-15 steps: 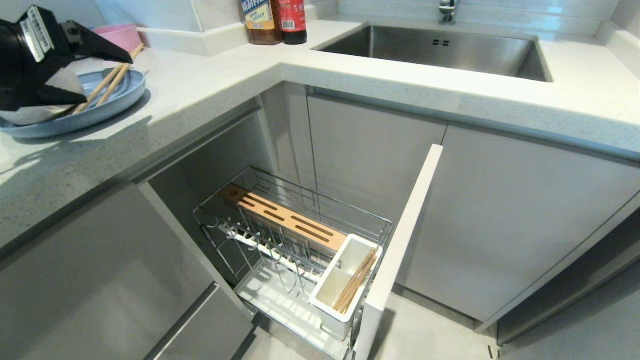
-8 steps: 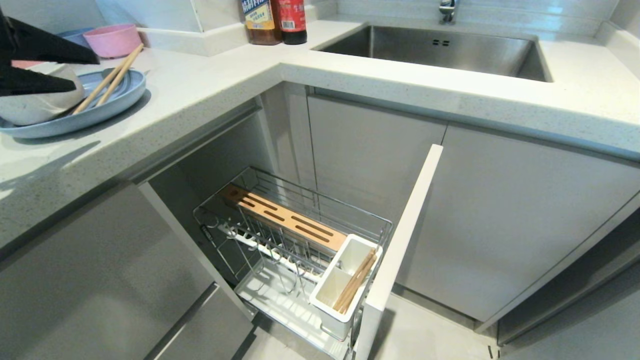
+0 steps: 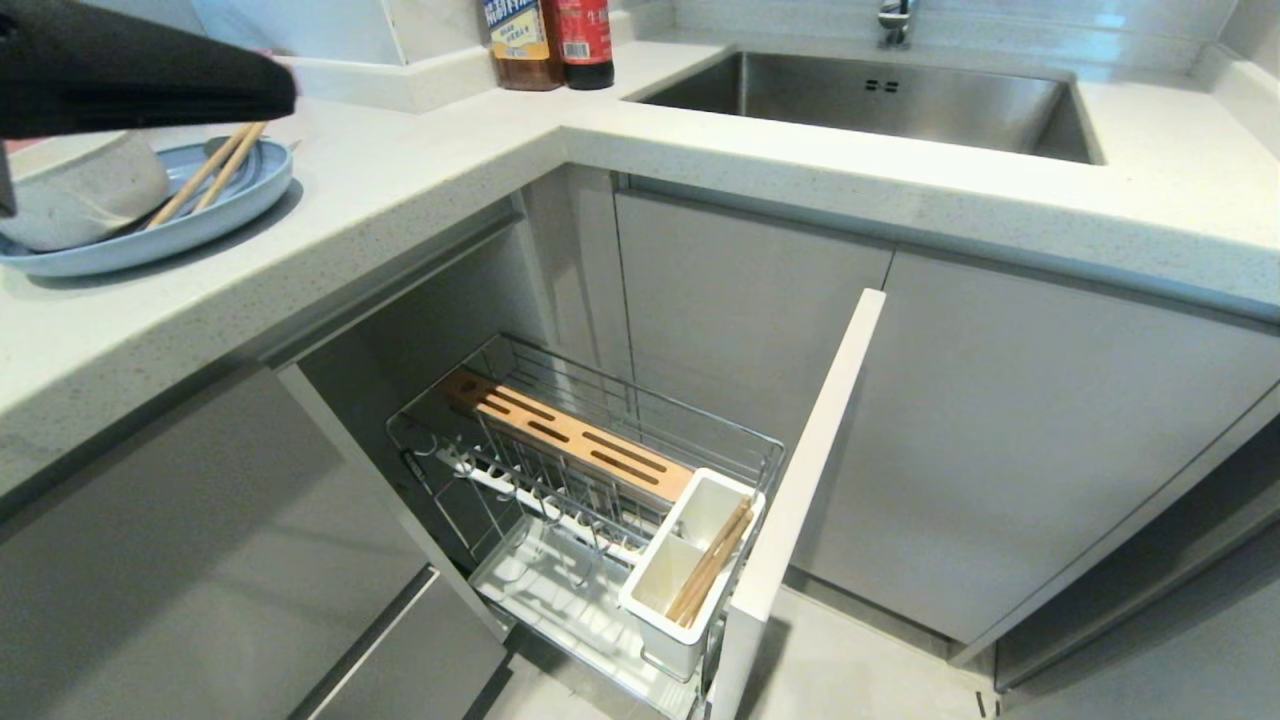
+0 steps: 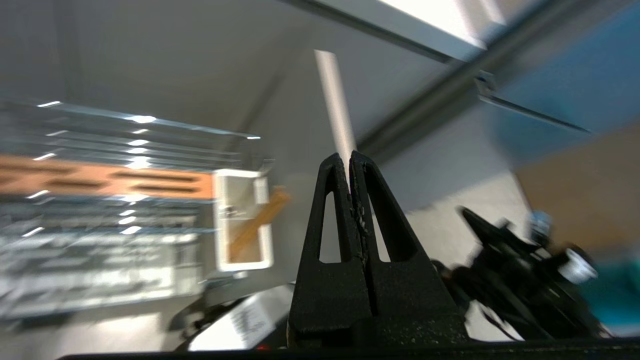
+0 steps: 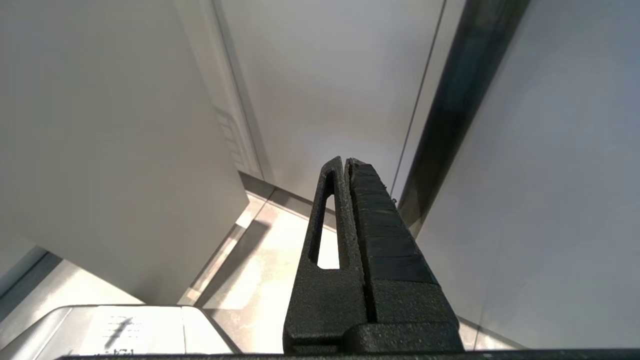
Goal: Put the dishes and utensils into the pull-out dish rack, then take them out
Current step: Close the cupboard
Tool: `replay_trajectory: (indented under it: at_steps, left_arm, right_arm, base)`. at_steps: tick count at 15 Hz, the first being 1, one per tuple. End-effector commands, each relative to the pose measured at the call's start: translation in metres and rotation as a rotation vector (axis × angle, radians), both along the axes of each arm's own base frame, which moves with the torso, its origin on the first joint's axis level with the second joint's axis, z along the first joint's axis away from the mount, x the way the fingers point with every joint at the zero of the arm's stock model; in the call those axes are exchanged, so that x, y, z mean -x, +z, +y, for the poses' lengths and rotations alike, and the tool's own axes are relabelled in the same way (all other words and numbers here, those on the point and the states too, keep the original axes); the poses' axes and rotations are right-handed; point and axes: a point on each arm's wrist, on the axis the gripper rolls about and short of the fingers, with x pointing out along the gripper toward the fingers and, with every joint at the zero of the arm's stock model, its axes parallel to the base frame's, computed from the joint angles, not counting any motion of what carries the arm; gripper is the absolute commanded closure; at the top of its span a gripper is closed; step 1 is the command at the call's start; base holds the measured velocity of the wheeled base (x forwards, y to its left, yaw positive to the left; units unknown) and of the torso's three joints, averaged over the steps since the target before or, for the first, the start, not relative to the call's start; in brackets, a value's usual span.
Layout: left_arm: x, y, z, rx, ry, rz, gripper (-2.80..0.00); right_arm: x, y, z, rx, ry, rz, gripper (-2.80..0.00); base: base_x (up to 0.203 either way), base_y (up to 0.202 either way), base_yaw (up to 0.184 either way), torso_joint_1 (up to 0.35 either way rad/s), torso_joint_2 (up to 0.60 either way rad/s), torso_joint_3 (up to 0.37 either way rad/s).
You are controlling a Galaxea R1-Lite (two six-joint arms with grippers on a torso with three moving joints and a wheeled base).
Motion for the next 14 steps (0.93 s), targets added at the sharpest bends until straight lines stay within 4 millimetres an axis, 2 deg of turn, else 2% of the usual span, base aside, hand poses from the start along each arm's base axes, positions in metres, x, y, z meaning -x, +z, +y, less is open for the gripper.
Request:
replay_trajectory:
  at_steps: [1,5,8,11,14]
  left_arm:
    - [-0.01,-0.007,-0.025,-0.021,-0.09,0.037,0.0]
    - [-0.041,-0.02,-0.068,-0.026,-0.169,0.103,0.0]
    - [-0.052,-0.028,-0.094,-0.03,-0.265,0.152,0.0]
    - [-0.054,-0.042,-0.13,-0.068,-0.342,0.267,0.0]
    - [-0.046,-0.063,-0.162,-0.148,-0.407,0.354,0.0]
  right_arm:
    - [0.0,0.0,0.0,0.0,0.0,0.003,0.0]
    - [0.0,0.0,0.0,0.0,0.0,0.002,0.0]
    - [0.0,0.0,0.0,0.0,0.0,0.001,0.0]
    - [0.0,0.0,0.0,0.0,0.0,0.002,0.0]
    - [0.0,0.0,0.0,0.0,0.0,0.002,0.0]
  base:
    - [0.0,0.0,0.0,0.0,0.0,0.0]
    - [0.0,0.0,0.0,0.0,0.0,0.0]
    - [0.0,0.0,0.0,0.0,0.0,0.0]
    - [0.0,0.0,0.0,0.0,0.0,0.0]
    - [0.0,0.0,0.0,0.0,0.0,0.0]
